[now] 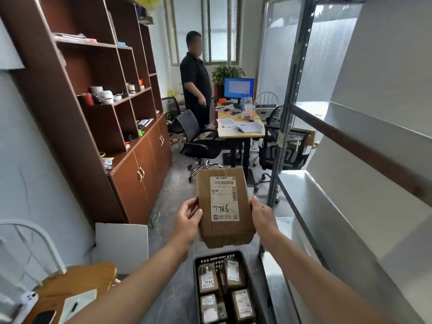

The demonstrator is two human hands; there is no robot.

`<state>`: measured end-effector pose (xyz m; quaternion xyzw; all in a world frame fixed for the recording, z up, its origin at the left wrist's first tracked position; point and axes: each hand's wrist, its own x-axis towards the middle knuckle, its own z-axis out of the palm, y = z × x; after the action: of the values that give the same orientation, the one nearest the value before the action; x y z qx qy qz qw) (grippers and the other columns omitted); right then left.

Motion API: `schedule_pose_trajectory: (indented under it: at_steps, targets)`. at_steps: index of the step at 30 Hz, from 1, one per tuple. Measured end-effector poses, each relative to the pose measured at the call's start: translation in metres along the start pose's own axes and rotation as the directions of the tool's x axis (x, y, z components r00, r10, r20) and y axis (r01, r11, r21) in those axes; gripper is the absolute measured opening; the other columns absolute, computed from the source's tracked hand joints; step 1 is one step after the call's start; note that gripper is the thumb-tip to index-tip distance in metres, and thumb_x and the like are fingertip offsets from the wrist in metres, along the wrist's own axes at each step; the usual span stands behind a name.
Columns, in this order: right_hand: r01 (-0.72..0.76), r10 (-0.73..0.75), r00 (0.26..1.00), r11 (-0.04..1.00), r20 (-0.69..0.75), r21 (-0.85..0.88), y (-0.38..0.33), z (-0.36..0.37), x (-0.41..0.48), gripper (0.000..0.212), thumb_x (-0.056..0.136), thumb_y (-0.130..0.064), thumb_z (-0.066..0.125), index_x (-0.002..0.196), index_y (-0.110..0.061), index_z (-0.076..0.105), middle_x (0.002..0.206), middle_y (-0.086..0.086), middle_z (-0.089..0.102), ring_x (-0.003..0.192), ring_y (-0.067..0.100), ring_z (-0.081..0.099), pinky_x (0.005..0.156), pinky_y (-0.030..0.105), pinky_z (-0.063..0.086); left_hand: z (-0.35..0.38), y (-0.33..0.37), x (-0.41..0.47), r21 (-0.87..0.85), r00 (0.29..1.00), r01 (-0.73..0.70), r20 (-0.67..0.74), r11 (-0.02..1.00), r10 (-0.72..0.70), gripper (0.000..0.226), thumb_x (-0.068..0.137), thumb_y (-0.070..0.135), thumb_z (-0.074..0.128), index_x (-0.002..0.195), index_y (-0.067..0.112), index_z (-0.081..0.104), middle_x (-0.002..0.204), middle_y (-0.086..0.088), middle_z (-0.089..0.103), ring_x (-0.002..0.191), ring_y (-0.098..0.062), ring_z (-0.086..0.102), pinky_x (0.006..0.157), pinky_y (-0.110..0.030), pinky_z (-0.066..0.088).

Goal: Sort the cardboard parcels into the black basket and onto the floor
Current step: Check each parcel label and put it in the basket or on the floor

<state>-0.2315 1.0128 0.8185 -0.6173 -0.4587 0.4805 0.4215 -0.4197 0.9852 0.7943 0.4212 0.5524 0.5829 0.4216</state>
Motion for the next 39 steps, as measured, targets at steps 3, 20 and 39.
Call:
schedule_pose_trajectory:
  at_steps: [3, 20, 39]
  targets:
    - [-0.004, 0.004, 0.999, 1.0, -0.038, 0.005, -0.001, -0.005, 0.011, 0.055, 0.106, -0.042, 0.027, 0.097, -0.007, 0.068, 0.095, 0.01, 0.071, 0.088, 0.02, 0.066, 0.062, 0.027, 0.048, 0.01, -0.002, 0.013, -0.008, 1.0, 0.005, 0.029, 1.0, -0.005, 0.035, 0.099, 0.004, 0.051, 0.132, 0.015, 0.052, 0.129, 0.0, 0.061, 0.123, -0.012, 0.055, 0.078, -0.012, 0.049]
    - [-0.026, 0.021, 0.997, 0.998, -0.08, -0.06, -0.035, 0.08, 0.085, 0.056, 0.107, -0.041, 0.026, 0.096, -0.007, 0.069, 0.094, 0.011, 0.073, 0.087, 0.021, 0.068, 0.063, 0.026, 0.049, -0.037, -0.019, 0.128, -0.129, 0.996, 0.071, 0.068, 0.989, -0.063, 0.032, 0.099, 0.005, 0.05, 0.127, 0.02, 0.053, 0.128, 0.001, 0.062, 0.122, -0.012, 0.057, 0.085, -0.016, 0.049]
    - [-0.112, 0.099, 0.971, 0.993, -0.216, -0.049, -0.012, 0.091, 0.13, 0.053, 0.106, -0.042, 0.026, 0.096, -0.016, 0.071, 0.093, 0.002, 0.072, 0.086, 0.013, 0.066, 0.062, 0.021, 0.044, -0.024, -0.054, 0.192, -0.076, 0.966, 0.165, 0.215, 0.983, -0.146, 0.032, 0.098, 0.001, 0.051, 0.121, 0.022, 0.054, 0.13, -0.005, 0.061, 0.123, -0.016, 0.056, 0.1, -0.03, 0.048]
